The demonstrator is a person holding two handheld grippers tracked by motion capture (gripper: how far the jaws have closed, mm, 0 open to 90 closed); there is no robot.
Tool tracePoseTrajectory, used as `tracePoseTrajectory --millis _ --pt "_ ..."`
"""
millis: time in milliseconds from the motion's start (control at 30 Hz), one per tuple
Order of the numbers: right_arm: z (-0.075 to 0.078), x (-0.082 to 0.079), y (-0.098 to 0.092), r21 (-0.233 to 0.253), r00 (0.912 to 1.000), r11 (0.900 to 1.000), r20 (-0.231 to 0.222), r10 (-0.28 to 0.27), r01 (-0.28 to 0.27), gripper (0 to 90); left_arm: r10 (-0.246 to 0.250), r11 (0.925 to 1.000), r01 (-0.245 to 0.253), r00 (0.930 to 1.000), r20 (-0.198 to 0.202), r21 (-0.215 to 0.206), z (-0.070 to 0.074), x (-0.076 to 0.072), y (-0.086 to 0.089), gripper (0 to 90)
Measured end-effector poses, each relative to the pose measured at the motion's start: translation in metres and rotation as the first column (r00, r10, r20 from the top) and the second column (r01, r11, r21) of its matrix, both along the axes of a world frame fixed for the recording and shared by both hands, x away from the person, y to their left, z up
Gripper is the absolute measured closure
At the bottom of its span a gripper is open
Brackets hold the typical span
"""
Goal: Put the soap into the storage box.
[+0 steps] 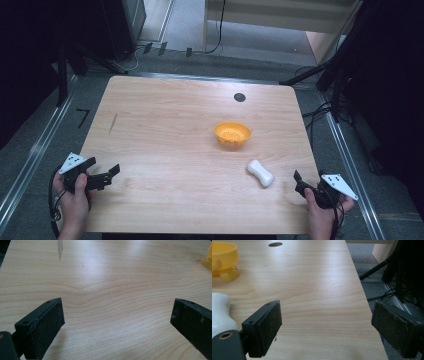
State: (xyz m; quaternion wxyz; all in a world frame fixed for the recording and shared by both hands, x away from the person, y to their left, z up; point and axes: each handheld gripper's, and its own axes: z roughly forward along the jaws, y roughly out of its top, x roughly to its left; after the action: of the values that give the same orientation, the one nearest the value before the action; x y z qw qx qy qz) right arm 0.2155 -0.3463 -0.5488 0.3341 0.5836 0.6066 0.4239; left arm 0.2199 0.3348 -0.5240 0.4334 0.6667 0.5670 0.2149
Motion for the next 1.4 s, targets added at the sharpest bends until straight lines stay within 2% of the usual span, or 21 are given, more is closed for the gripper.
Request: tracePoseTrajectory --millis 133,233,300,367,433,467,533,567,600,633,700,767,833,900,1033,1100,1200,1233,1300,1400 --pt "0.0 0.001 0.0 0.003 0.9994 1.0 -0.029 0.016 -0.016 16.1 0.002 1.0 -0.002 1.0 0.003 0.0 0.0 0.0 -0.001 0.0" --pt "0.0 0.002 0.001 -0.012 0.9976 0.999 -0.051 0.047 -0.048 30.8 0.004 1.0 -0.004 1.0 0.003 0.0 0.0 0.0 0.0 0.0" --pt "0.002 0.004 0.001 -0.03 0.9942 0.995 -0.059 0.09 -0.092 36.0 0.002 1.0 -0.002 1.0 0.003 -0.002 0.0 0.0 0.0 0.0" --pt "0.004 0.005 0.002 -0.045 0.9886 0.99 -0.071 0.133 -0.136 40.6 0.003 1.0 -0.003 1.0 0.004 -0.005 0.0 0.0 0.0 0.0" --pt "0.007 0.007 0.003 -0.039 0.9784 0.981 -0.092 0.185 -0.19 43.3 0.003 1.0 -0.003 1.0 0.005 -0.004 0.0 0.0 0.0 0.0" --pt "0.009 0.009 0.004 -0.061 0.9735 0.975 -0.096 0.207 -0.213 44.5 0.003 1.0 -0.003 1.0 0.004 -0.004 0.0 0.0 0.0 0.0" --pt "0.013 0.01 0.008 -0.126 0.9711 0.967 -0.118 0.207 -0.222 44.3 0.003 1.0 -0.003 1.0 0.004 -0.004 0.0 0.0 0.0 0.0" --pt "0.015 0.011 0.01 -0.148 0.9691 0.961 -0.114 0.219 -0.234 45.6 0.003 1.0 -0.003 1.0 0.004 -0.003 0.0 0.0 0.0 0.0" --pt "0.017 0.012 0.012 -0.145 0.9653 0.958 -0.12 0.232 -0.248 47.4 0.003 1.0 -0.003 1.0 0.005 -0.003 0.0 0.0 0.0 0.0" --pt "0.02 0.012 0.013 -0.138 0.9575 0.953 -0.144 0.25 -0.269 49.3 0.003 1.0 -0.003 1.0 0.004 -0.003 0.0 0.0 0.0 0.0" --pt "0.025 0.013 0.016 -0.115 0.9329 0.937 -0.191 0.305 -0.33 47.6 0.003 1.0 -0.003 1.0 0.004 -0.003 0.0 0.0 0.0 0.0" --pt "0.027 0.013 0.021 -0.128 0.918 0.922 -0.213 0.334 -0.365 40.7 0.001 1.0 -0.001 1.0 0.003 -0.003 0.0 0.0 0.001 0.0" --pt "0.027 0.012 0.026 -0.147 0.9002 0.902 -0.236 0.366 -0.406 40.0 0.001 1.0 0.0 1.0 0.004 -0.006 0.0 0.0 0.001 0.0" --pt "0.028 0.013 0.031 -0.174 0.8885 0.887 -0.262 0.376 -0.427 40.2 0.001 1.0 -0.001 1.0 0.005 -0.007 0.0 0.0 0.001 0.0" --pt "0.031 0.017 0.037 -0.169 0.8639 0.869 -0.3 0.405 -0.466 37.4 0.001 0.9999 -0.001 1.0 0.007 -0.014 0.0 0.0 0.001 0.0" --pt "0.032 0.02 0.039 -0.162 0.8536 0.863 -0.315 0.415 -0.479 36.9 0.001 0.9999 -0.001 1.0 0.007 -0.015 0.0 0.0 0.001 0.0" --pt "0.034 0.024 0.042 -0.144 0.8328 0.849 -0.333 0.442 -0.508 36.7 0.001 0.9999 -0.001 1.0 0.007 -0.016 0.0 -0.001 0.001 0.0" --pt "0.035 0.025 0.043 -0.134 0.8233 0.843 -0.34 0.455 -0.521 36.7 0.002 0.9999 -0.002 1.0 0.007 -0.016 0.0 0.0 0.001 0.0" --pt "0.036 0.027 0.046 -0.136 0.8135 0.832 -0.343 0.47 -0.538 36.7 0.001 0.9999 -0.001 1.0 0.007 -0.016 0.0 -0.001 0.001 0.0" --pt "0.039 0.031 0.049 -0.122 0.7807 0.806 -0.369 0.504 -0.579 35.1 0.001 0.9999 -0.001 1.0 0.006 -0.015 0.0 0.0 0.001 0.0"
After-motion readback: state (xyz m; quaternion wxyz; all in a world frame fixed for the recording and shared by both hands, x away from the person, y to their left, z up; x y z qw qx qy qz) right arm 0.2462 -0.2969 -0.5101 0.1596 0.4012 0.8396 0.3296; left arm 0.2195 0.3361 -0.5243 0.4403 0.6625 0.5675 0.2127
